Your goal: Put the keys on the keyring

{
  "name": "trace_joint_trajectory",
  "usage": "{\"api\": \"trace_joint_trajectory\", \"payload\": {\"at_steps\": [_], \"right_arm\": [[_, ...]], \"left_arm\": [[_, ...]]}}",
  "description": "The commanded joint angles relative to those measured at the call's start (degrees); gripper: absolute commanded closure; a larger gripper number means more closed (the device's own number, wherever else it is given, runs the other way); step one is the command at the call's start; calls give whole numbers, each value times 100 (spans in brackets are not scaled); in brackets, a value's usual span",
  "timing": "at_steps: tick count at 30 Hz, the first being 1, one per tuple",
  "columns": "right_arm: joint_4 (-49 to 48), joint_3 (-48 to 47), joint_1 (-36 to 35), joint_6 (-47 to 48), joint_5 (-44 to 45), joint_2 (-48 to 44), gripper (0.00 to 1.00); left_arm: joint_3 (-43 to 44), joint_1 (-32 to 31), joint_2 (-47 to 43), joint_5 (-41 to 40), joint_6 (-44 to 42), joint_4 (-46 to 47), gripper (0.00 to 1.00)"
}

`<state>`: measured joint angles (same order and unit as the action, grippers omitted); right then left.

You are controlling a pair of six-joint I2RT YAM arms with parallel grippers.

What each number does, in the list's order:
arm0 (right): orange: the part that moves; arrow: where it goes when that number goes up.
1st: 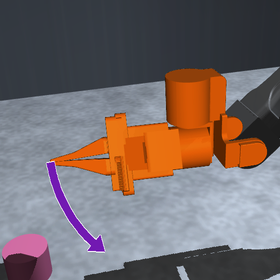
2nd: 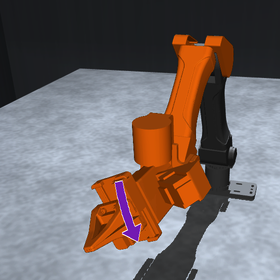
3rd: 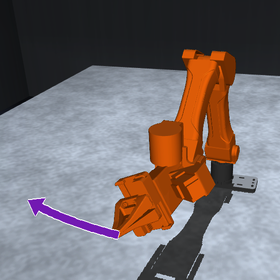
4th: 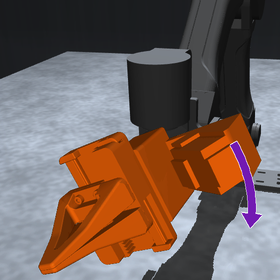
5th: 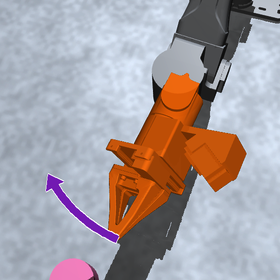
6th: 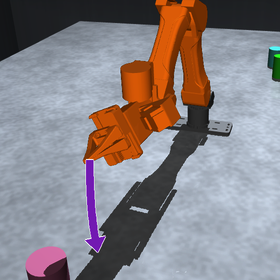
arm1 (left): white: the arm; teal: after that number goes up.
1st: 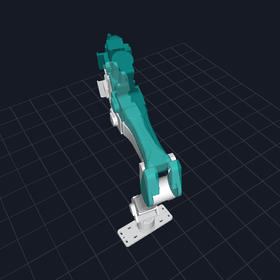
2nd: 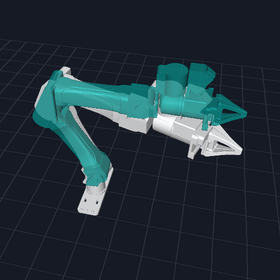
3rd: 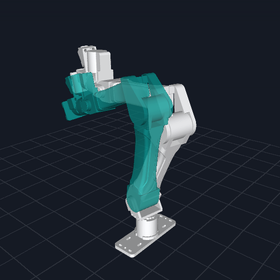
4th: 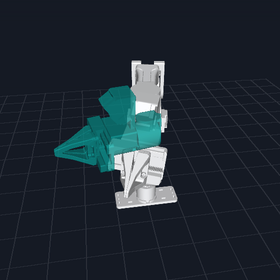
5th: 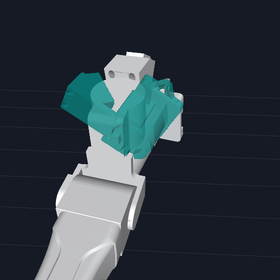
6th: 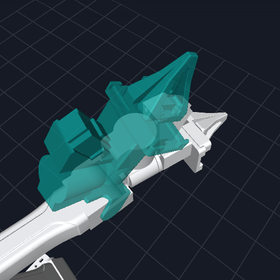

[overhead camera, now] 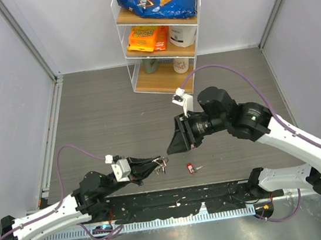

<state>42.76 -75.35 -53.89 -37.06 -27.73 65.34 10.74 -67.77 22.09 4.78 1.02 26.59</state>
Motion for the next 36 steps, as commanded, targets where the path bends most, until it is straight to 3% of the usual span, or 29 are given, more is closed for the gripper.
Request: {"api": "trace_joint_trajectory", "payload": {"at_steps": [1, 7, 13, 22, 36], "right_arm": [[-311, 28, -8, 1007, 811, -679, 59], [-1279, 854, -60, 1895, 1524, -1453, 56], [-2043, 1120, -157, 2238, 1322, -1507, 54], [-1842, 399, -605, 2458, 1313, -980, 55], [-1631, 258, -886, 2414, 1612, -716, 55]], "left_arm": [[586, -8, 94, -434, 696, 13, 100], [1017, -17, 304, -1381, 1672, -443, 100], [1369, -8, 665, -1857, 2420, -734, 100], [1606, -8, 1149, -1805, 3080, -603, 100], [1580, -17, 982, -1664, 3414, -576, 100]]}}
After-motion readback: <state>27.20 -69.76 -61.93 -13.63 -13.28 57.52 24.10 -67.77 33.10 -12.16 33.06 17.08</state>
